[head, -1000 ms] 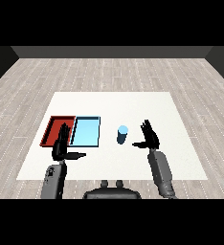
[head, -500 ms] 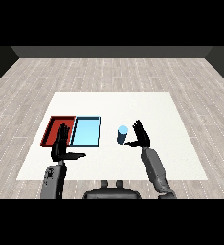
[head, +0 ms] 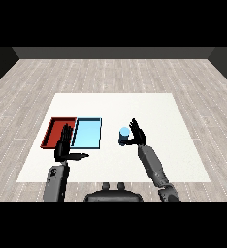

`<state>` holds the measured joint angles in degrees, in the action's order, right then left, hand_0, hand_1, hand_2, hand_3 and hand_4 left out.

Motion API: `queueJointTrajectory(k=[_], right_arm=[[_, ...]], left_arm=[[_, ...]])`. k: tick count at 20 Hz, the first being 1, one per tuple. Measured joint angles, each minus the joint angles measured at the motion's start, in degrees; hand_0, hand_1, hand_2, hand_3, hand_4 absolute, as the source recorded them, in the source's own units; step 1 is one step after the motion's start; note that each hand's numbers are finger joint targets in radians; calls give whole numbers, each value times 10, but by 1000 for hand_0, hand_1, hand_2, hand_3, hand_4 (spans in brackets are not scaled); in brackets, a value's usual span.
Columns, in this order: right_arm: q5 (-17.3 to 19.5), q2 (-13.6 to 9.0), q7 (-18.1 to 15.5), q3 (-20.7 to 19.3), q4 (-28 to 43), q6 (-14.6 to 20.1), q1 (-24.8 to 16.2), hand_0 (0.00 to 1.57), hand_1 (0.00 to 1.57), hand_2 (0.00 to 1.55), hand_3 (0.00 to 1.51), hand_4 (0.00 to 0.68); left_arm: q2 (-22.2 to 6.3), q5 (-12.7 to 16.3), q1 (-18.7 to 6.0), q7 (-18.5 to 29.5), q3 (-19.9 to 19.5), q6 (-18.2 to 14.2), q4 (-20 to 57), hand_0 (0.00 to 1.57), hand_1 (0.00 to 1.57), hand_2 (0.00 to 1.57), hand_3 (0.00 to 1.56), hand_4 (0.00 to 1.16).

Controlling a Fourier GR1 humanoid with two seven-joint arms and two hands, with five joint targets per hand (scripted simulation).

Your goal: Pick the blue can and put it in the blue box

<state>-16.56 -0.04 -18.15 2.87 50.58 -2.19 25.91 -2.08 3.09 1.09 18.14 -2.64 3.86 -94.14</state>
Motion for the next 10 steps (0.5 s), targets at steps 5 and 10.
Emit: queueJointTrajectory(k=[5,10], right_arm=[[-41,0,-14,55,-40,43,30,0,0,0,0,0],[-54,0,-34,56,-116,39,79,0,0,0,0,0]], left_arm=[[-1,5,13,-14,1,1,-25,0,0,0,0,0],[-5,14,18,-7,-5,10,-22,0,0,0,0,0]])
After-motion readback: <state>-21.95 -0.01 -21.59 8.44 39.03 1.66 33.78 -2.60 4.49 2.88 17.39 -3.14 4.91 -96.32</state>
